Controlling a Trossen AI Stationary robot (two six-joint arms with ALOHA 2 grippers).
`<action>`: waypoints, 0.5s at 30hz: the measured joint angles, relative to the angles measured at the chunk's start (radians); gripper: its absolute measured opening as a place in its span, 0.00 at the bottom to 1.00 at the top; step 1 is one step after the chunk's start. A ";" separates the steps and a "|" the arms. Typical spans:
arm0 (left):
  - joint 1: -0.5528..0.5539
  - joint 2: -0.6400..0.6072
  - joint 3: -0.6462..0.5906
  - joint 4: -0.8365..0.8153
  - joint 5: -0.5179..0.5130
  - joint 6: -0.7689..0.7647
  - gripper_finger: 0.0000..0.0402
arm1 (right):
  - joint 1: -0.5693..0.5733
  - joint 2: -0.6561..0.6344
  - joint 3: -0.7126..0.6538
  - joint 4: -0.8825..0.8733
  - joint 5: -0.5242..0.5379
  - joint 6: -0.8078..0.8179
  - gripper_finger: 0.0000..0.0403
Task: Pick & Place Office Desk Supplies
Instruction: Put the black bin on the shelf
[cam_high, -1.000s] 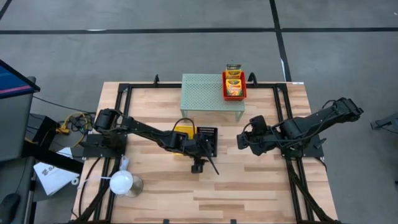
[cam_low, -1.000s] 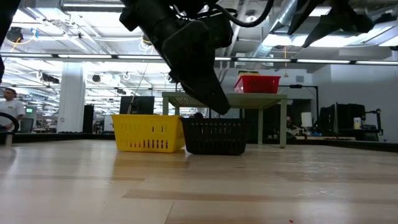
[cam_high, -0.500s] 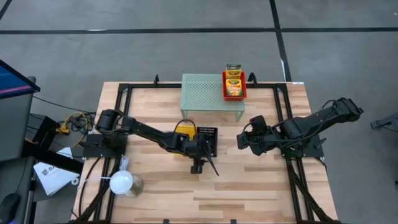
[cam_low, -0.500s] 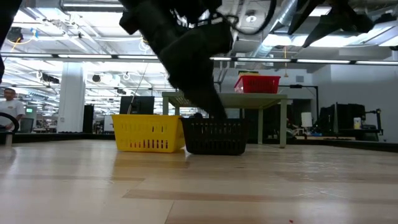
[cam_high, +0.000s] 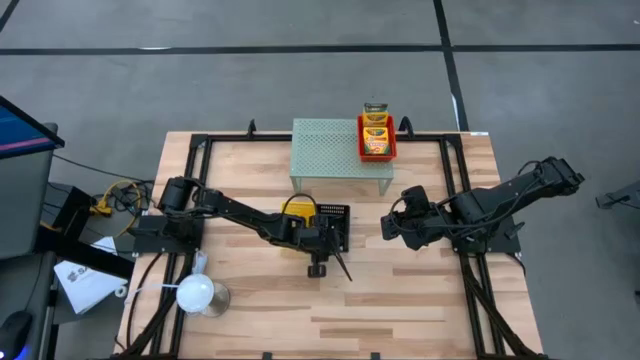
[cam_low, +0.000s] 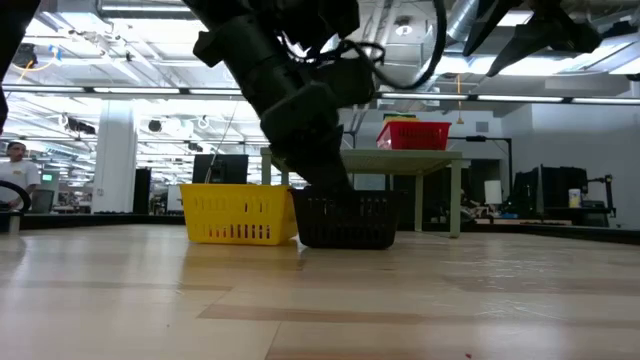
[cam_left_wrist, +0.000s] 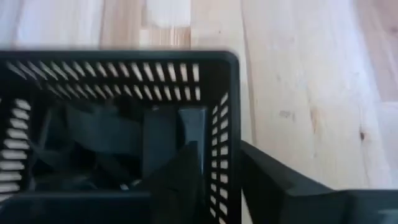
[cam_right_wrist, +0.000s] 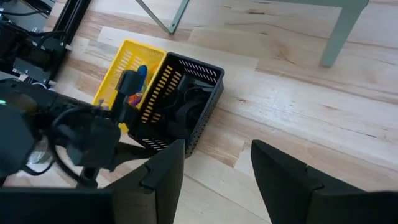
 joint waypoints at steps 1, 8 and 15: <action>0.002 0.002 -0.002 -0.006 0.000 -0.013 0.23 | 0.000 0.000 0.000 0.000 0.000 0.000 0.45; 0.009 0.002 -0.004 0.001 0.031 -0.038 0.02 | 0.000 0.000 0.000 -0.002 0.000 -0.004 0.45; 0.002 -0.003 -0.003 0.018 0.032 -0.039 0.01 | 0.000 0.000 0.000 -0.002 -0.002 -0.005 0.45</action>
